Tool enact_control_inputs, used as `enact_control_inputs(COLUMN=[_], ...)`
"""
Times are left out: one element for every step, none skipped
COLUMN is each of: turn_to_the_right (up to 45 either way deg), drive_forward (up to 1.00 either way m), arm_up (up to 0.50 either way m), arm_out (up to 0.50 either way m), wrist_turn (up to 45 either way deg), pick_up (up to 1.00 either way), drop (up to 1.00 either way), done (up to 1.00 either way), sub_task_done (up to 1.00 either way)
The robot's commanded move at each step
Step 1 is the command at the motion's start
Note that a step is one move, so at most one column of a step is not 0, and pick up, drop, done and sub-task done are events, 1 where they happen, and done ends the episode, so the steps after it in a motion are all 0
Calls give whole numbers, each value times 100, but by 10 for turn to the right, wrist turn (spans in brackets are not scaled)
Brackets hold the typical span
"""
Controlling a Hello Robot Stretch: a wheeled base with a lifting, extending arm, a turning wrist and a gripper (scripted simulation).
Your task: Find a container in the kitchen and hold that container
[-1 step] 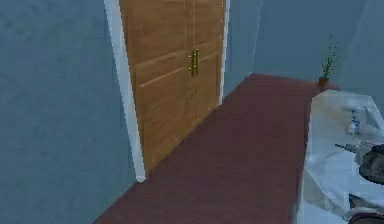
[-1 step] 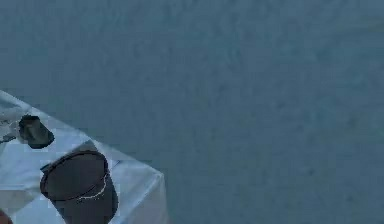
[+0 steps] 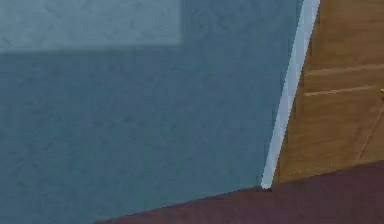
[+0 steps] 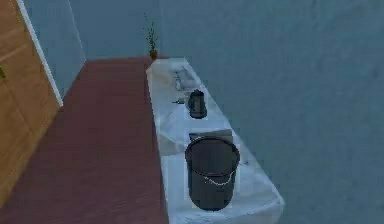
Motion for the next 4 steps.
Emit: enact_control_inputs(turn_to_the_right=[-450, -300, 0, -240], drive_forward=[0, 0, 5, 0], arm_up=[0, 0, 0, 0], arm_out=[0, 0, 0, 0], wrist_turn=[0, 0, 0, 0], pick_up=[0, 0, 0, 0], drop=[0, 0, 0, 0], done=[0, 0, 0, 0], sub_task_done=[0, 0, 0, 0])
